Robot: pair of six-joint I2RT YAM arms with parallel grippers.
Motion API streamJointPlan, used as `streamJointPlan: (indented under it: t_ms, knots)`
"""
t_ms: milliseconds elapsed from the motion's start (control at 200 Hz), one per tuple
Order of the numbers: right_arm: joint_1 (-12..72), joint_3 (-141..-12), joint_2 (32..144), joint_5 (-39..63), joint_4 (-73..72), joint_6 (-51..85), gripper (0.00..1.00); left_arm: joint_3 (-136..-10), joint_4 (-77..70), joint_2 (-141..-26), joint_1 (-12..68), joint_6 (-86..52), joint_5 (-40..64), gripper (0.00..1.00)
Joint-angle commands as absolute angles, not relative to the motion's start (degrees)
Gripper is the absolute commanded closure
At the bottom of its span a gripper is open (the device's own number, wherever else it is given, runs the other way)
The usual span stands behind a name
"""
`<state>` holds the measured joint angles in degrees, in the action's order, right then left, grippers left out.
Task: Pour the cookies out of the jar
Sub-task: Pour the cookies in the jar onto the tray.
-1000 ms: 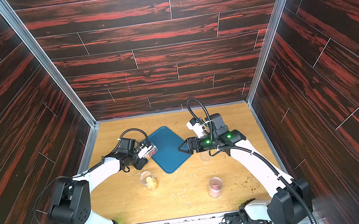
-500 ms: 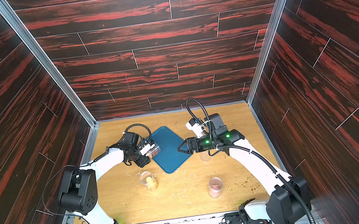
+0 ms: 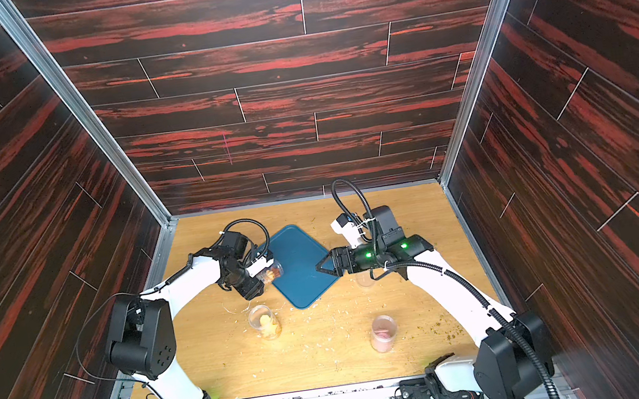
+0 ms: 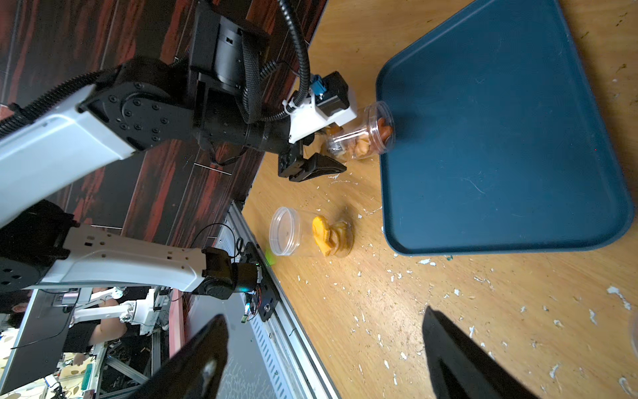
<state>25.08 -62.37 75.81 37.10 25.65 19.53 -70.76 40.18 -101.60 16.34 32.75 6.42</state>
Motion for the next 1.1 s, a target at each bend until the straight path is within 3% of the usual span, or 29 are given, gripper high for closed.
streamJointPlan:
  t_ms: [0,671,1092]
  knots:
    - [25.28,-60.66,73.78,37.72,25.11,20.17,0.08,-73.10,43.30,-102.06,16.24,33.53,6.82,0.71]
    - [25.31,-56.98,70.94,37.18,23.08,22.94,0.09,-84.55,53.15,-108.25,23.88,36.38,-7.25,0.71]
    - [25.34,-56.63,70.75,37.35,22.78,23.24,0.09,-85.34,54.15,-109.34,27.00,38.23,-15.34,0.69]
